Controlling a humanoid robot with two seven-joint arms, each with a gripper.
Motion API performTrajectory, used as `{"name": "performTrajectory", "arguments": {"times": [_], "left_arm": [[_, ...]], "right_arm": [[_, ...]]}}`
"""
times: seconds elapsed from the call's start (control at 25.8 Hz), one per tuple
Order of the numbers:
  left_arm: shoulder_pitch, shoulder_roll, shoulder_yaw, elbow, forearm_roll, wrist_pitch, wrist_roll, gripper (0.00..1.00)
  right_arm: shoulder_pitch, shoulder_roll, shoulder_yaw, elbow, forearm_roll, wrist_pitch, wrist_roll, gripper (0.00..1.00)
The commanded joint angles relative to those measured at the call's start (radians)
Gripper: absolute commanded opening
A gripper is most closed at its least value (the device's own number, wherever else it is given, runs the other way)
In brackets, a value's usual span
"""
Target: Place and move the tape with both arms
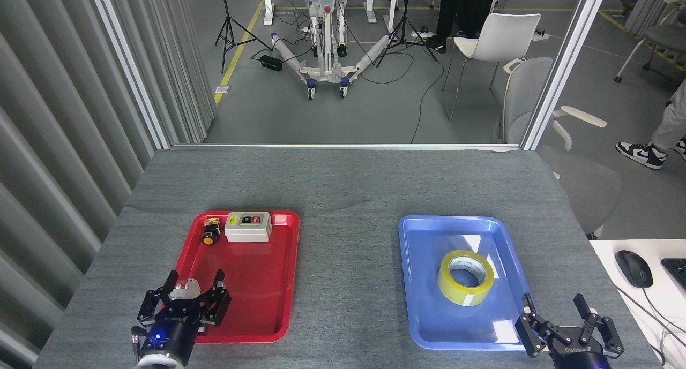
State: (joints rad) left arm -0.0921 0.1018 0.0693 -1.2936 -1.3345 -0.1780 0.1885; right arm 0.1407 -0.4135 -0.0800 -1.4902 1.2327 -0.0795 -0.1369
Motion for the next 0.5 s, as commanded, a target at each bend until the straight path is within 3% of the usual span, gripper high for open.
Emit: {"name": "performTrajectory", "arguments": {"times": [0.0,0.46], "left_arm": [[0.0,0.003,0.001,0.0,0.0,-0.001,-0.001,1.0],[0.0,0.003,0.001,0.0,0.0,-0.001,0.0,1.0]], "right_arm": [[0.007,0.005,0.0,-0.018,-0.002,0.003,-0.001,1.0],[0.011,0.019,0.011,-0.048,-0.036,-0.017,-0.004,1.0]]}}
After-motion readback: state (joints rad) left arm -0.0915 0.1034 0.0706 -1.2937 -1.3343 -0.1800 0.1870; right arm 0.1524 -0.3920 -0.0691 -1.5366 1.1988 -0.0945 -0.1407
